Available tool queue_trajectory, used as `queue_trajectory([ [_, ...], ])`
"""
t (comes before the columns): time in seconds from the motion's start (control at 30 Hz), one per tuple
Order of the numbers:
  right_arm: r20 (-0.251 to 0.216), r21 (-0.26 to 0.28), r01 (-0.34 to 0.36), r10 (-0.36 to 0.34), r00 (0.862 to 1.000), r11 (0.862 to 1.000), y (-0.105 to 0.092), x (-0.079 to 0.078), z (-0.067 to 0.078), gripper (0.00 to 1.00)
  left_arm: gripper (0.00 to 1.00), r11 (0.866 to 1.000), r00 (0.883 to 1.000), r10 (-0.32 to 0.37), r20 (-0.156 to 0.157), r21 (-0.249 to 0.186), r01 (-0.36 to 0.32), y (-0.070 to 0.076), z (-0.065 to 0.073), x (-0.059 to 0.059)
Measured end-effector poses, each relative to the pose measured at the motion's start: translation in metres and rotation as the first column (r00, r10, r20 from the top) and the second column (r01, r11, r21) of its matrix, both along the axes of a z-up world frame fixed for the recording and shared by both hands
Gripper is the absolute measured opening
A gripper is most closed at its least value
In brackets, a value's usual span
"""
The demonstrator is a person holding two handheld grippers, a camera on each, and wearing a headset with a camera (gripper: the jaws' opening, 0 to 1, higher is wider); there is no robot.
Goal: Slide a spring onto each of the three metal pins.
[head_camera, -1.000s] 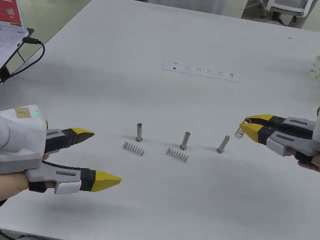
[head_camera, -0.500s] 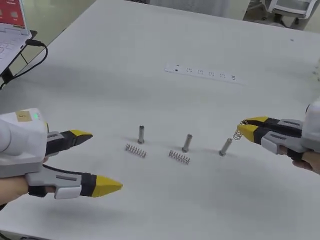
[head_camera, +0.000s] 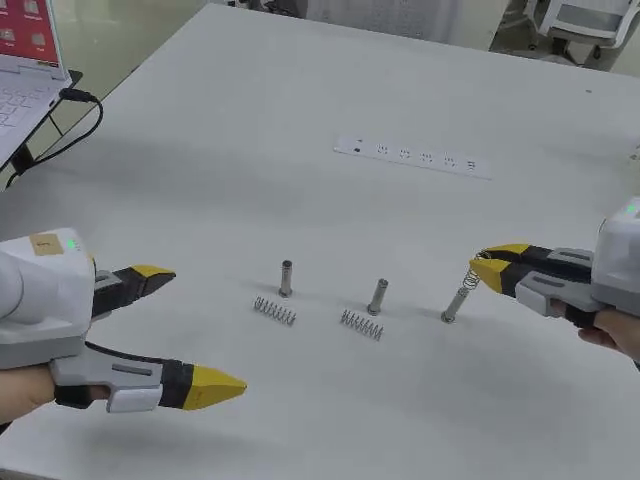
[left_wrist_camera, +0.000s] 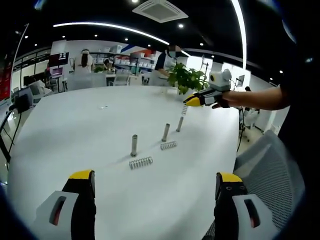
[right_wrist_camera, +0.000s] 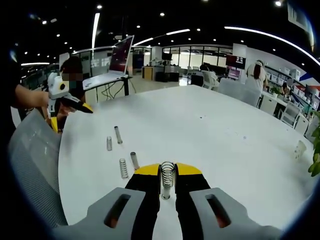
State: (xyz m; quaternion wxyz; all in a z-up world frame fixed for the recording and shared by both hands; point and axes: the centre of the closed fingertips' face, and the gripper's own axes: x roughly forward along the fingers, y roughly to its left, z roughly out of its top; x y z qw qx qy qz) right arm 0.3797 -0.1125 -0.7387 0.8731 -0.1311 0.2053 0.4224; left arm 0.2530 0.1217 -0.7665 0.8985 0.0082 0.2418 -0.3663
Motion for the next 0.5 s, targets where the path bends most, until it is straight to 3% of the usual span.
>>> queue_trajectory([
  [0.5, -0.010, 0.001, 0.003, -0.003, 1.000, 1.000, 0.0000, -0.0001, -0.0042, 0.08, 0.98, 1.000, 1.000, -0.009, -0.008, 0.005, 0.010, -0.0011, -0.0015, -0.0035],
])
